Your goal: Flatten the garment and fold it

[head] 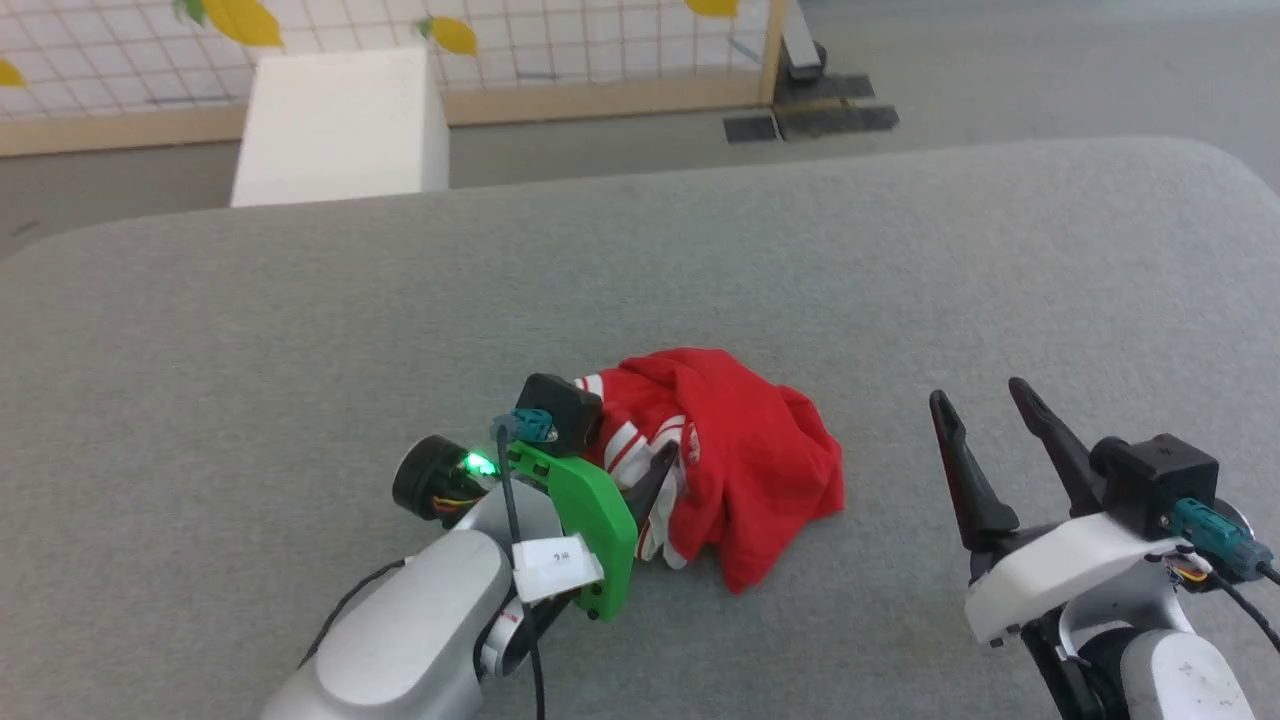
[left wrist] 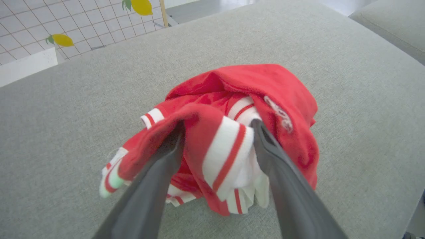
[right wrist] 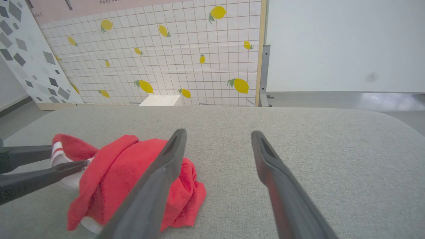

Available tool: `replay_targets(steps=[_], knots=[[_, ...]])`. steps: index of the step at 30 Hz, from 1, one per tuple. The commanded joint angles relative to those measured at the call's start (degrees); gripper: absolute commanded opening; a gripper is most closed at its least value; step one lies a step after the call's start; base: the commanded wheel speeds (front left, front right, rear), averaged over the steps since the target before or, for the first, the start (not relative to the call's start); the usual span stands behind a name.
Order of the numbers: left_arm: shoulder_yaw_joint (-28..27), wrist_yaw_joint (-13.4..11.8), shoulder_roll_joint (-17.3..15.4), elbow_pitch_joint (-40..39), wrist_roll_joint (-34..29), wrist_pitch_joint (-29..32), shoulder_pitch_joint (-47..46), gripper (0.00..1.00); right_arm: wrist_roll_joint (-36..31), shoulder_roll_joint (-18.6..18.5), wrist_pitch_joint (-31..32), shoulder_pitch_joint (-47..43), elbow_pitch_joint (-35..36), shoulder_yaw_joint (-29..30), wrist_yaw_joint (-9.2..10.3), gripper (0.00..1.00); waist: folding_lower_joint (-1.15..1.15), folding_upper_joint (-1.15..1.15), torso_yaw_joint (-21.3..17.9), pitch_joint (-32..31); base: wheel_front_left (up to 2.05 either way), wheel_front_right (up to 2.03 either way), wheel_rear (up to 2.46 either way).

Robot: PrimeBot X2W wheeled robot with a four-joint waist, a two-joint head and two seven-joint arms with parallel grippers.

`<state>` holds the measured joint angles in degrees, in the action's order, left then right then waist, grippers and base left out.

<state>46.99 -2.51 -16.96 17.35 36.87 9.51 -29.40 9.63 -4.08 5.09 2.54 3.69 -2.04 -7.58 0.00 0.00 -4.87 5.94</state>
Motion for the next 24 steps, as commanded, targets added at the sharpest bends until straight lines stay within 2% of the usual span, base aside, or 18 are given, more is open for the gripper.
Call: replay_targets(steps=[1, 6, 10, 17, 24], knots=[[-0.36, 0.15, -0.96, -1.16, -0.08, -0.05, -0.58, 1.0, 0.24, 0.26, 0.21, -0.46, -0.3, 0.09, 0.09, 1.0, 0.0, 0.0, 3.62, -3.79, 0.0, 0.0, 0.0], [-1.52, -0.7, -3.54, -5.51, 0.16, 0.64, -0.43, 1.0, 0.94, 0.23, 0.86, -1.71, -0.85, 0.61, 0.09, 1.0, 0.0, 0.0, 6.75, -6.99, 0.0, 0.0, 0.0], [-3.38, -2.25, -7.1, -9.24, -0.98, -0.44, -0.38, 1.0, 1.55, 0.34, 1.14, -2.17, -0.91, 0.89, 0.09, 1.0, 0.0, 0.0, 8.51, -8.54, 0.0, 0.0, 0.0], [-8.18, -6.84, -14.16, -13.22, -2.87, -6.31, 4.0, 1.0, 1.91, 0.64, 1.48, -3.28, -0.61, 0.58, 0.09, 1.0, 0.0, 0.0, 9.6, -9.28, 0.0, 0.0, 0.0], [-11.75, -12.77, -18.41, -16.34, -2.96, -11.64, 12.97, 1.0, 1.74, 0.66, 1.62, -4.72, 0.19, 0.07, 0.09, 1.0, 0.0, 0.0, 9.33, -8.94, 0.0, 0.0, 0.0]])
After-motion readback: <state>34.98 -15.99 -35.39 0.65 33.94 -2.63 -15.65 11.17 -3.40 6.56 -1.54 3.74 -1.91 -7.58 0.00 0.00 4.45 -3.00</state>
